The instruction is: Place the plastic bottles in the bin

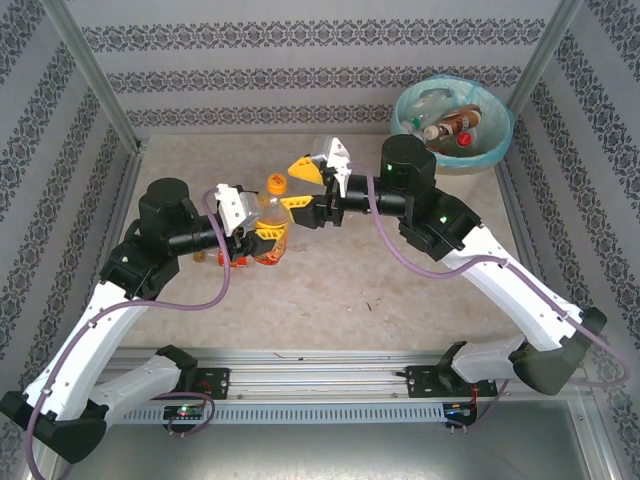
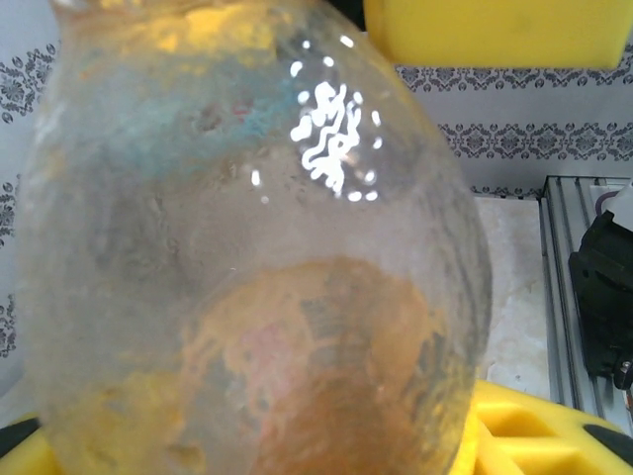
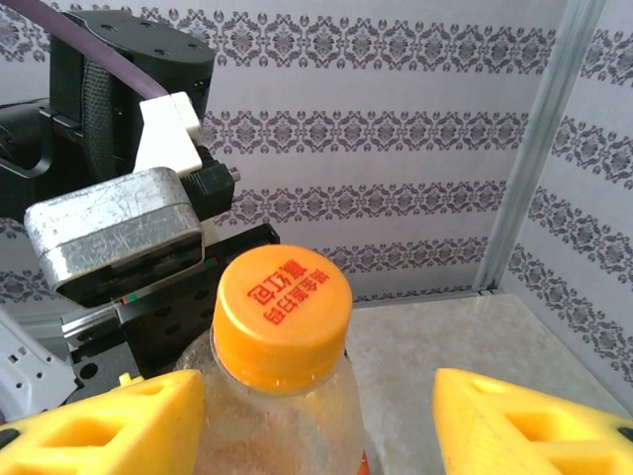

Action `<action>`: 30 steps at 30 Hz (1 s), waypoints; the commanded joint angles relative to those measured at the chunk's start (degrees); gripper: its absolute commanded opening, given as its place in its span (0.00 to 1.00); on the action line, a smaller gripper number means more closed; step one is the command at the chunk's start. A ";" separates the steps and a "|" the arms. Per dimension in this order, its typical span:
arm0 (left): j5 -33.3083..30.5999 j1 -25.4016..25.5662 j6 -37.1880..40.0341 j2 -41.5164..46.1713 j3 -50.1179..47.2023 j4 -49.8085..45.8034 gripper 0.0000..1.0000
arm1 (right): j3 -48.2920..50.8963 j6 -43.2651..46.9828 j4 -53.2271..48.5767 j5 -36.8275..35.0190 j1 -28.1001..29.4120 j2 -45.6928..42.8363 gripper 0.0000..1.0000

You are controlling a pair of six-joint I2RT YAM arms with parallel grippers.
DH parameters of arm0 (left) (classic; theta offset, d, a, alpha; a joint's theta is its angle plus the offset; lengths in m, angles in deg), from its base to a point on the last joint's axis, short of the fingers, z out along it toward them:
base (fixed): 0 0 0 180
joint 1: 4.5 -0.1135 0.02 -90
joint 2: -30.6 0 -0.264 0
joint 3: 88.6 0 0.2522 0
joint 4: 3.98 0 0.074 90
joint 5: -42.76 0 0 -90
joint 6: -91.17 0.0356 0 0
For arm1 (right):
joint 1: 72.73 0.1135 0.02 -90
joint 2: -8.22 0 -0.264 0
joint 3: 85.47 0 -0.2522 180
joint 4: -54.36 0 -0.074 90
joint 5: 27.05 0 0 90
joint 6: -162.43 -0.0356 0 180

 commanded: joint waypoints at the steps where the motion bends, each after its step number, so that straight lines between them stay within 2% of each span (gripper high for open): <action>1: 0.49 1.74 3.83 0.17 -0.18 0.79 0.52 | -1.92 -2.08 0.73 3.66 0.74 1.47 0.63; 5: 0.08 2.64 4.71 -0.56 -0.03 0.15 0.52 | -3.99 -3.16 -0.32 6.27 0.93 3.30 0.63; 7: 0.00 2.82 4.96 -0.94 -0.10 0.37 0.52 | -4.62 -3.16 -0.71 6.93 0.92 3.79 0.59; 12: -0.83 2.91 4.52 -0.68 -1.36 2.43 0.52 | -5.06 -1.79 -2.14 6.69 0.67 3.64 0.32; 14: -1.65 2.91 3.46 -0.03 -2.19 4.38 0.54 | -5.09 -1.59 -2.85 6.71 0.34 3.34 0.27; 16: -3.08 2.91 2.00 1.03 -3.57 7.50 0.64 | -5.13 -1.50 -3.24 5.39 -0.09 2.88 0.24; 17: -4.24 2.91 1.24 1.71 -4.61 9.65 0.77 | -5.04 -1.32 -3.40 4.09 -0.26 2.44 0.21; 19: -6.14 2.91 0.19 3.07 -6.67 13.45 0.96 | -5.30 -0.66 -4.09 0.14 -0.71 1.44 0.18; 20: -6.69 2.91 -0.11 3.71 -7.65 15.15 1.00 | -5.65 0.20 -5.13 -2.61 -0.99 0.82 0.18; 25: -8.54 2.91 -3.52 4.40 -10.51 22.92 1.00 | -10.54 8.06 -12.83 -21.58 -3.28 -0.87 0.16; 27: -8.98 2.91 -4.28 3.90 -11.24 25.15 1.00 | -14.36 11.95 -16.03 -32.09 -5.32 -0.30 0.15; 30: -9.16 2.97 -4.44 2.75 -11.48 26.23 1.00 | -18.70 19.22 -16.64 -41.84 -8.98 1.02 0.15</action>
